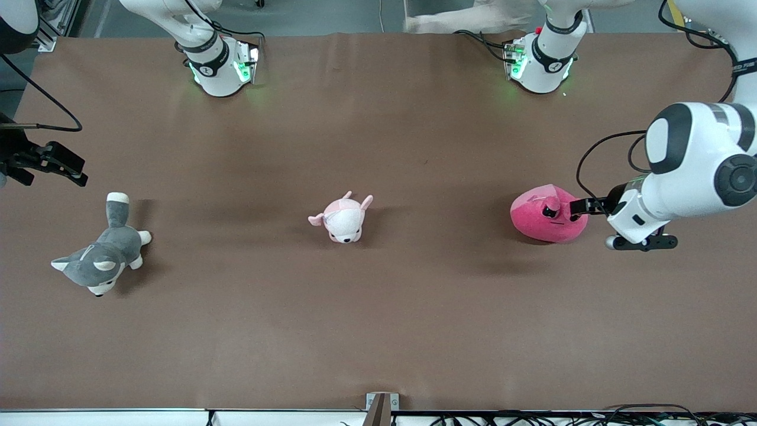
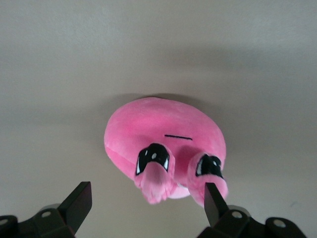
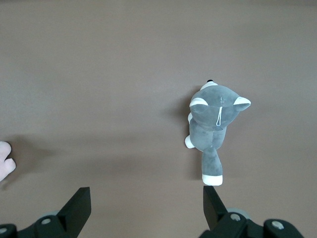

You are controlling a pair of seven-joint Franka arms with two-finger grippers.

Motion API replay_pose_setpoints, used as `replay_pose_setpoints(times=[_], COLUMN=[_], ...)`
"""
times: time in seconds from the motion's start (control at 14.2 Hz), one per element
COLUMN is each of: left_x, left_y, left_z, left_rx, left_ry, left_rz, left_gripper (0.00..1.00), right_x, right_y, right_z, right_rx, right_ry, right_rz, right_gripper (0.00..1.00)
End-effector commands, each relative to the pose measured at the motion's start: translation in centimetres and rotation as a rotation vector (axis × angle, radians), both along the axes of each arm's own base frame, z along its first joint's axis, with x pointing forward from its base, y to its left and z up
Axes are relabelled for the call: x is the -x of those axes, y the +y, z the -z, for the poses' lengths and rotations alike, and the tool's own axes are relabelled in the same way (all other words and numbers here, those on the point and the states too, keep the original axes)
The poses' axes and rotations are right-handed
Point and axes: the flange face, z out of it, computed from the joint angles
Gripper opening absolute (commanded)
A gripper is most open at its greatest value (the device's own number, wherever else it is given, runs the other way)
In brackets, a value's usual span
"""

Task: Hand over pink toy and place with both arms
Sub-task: 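Reach the left gripper down and grasp the large pink plush toy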

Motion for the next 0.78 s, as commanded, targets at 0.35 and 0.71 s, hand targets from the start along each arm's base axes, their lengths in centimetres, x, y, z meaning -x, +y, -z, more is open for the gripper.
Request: replay_pose_setpoints(times=[0.35, 0.71], left_x=[1.7, 0.4], left_y=[0.4, -1.3], left_z=[3.5, 1.9], left_rx=[-0.004, -0.045], left_ry=[0.026, -0.005], left_rz=[-0.052, -0.215], left_gripper=[0.54, 0.0], right_x=[0.4, 0.6], right_y=[0.9, 4.0], right_z=[-0.2, 0.9], right_rx=[-0.02, -0.021], right_ry=[0.002, 0.064], right_rz=[0.0, -0.055], right_gripper=[1.0, 1.0])
